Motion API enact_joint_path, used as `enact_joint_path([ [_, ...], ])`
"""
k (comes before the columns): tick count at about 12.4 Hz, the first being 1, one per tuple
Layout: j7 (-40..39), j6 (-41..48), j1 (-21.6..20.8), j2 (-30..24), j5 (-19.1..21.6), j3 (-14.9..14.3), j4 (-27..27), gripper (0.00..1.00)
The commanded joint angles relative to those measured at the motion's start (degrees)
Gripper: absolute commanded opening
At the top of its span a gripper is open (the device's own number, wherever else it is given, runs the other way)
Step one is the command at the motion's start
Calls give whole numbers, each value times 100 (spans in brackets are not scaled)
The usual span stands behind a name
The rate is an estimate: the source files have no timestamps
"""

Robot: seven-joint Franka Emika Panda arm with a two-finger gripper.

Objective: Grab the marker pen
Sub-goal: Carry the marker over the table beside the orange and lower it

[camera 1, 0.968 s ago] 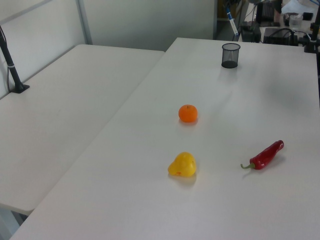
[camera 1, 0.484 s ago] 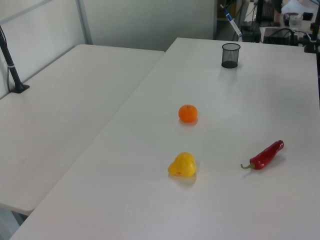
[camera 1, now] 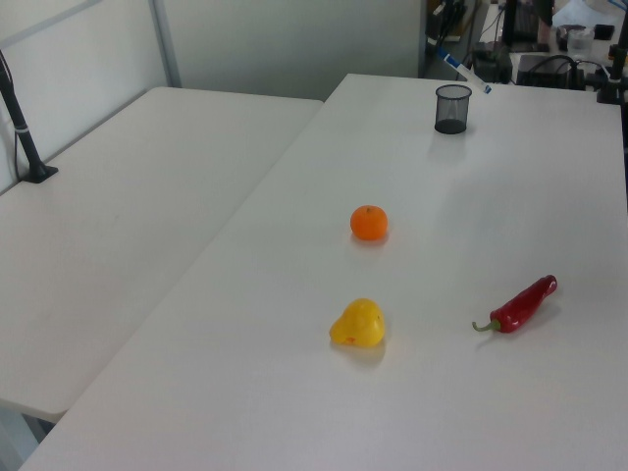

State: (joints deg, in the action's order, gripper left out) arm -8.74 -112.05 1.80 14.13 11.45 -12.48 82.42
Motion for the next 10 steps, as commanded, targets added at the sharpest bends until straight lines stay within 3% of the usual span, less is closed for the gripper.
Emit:
enact_joint_path([
  [1, -102, 927, -723, -236, -54, -62, 239, 1],
  [5, -14, 1404, -1339, -227, -55, -18, 440, 2],
  [7, 144, 1326, -1751, -166, -72, -18, 765, 3],
  [10, 144, 803, -1937, -95, -81, -18, 1230, 3],
])
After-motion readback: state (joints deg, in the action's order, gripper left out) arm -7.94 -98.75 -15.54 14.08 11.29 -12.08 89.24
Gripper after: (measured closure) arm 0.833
